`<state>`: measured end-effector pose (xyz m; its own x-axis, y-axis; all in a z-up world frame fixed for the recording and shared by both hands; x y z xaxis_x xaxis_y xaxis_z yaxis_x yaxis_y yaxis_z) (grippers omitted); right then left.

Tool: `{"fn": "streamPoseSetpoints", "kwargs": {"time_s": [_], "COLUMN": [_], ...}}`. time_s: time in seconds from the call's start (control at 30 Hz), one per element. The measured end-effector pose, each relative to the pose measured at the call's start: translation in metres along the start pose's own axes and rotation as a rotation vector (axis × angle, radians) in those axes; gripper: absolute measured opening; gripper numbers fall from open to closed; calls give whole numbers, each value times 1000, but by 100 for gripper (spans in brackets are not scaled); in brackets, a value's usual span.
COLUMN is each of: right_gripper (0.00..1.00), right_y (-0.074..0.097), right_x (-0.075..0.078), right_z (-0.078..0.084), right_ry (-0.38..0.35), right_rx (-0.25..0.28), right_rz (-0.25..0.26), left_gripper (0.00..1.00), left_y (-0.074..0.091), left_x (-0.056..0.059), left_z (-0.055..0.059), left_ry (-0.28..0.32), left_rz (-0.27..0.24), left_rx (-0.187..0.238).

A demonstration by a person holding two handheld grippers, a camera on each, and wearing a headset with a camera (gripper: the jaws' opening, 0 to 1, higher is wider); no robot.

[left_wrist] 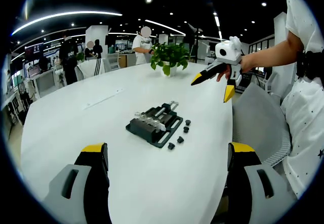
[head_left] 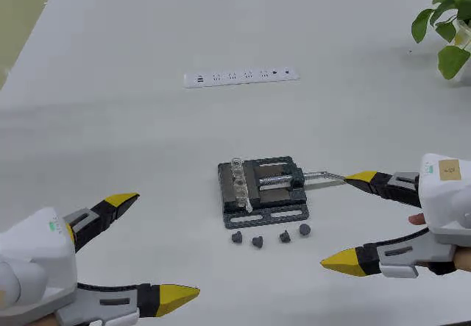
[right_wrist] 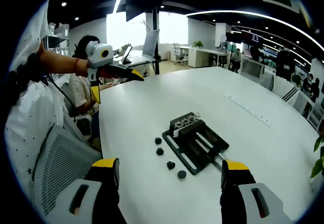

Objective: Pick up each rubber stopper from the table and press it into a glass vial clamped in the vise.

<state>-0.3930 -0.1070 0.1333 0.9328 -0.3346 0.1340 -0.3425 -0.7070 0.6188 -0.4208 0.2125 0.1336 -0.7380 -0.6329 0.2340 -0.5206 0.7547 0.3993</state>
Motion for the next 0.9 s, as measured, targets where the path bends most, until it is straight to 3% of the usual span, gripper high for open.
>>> {"fn": "streamPoseSetpoints", "kwargs": {"time_s": [0.47, 0.9], "right_gripper": [78, 63], "right_y": [-3, -18], "right_x": [0, 8], "right_z": [-3, -3], "right_ry": [21, 85], "right_rx": [-13, -105], "right_rz": [-11, -74], "left_gripper": [98, 97], "left_y": [0, 0], "left_x": [-4, -8], "left_z": [0, 5], "left_ry": [-1, 7], "left_rz": [1, 2], "left_rx": [-2, -1]}}
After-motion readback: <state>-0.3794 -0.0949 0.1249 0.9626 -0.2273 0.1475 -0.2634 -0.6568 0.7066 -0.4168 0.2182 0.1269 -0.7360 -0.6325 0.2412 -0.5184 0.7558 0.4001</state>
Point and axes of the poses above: the centre of the closed fingertips' face, and the gripper's own axes: y roughly backward along the fingers, x roughly to its right, z roughly out of its underside, the point moved 8 cm from there along y, roughly backward along the fingers, and after that the axes turned 11 degrees about y, right-handed, at the moved point
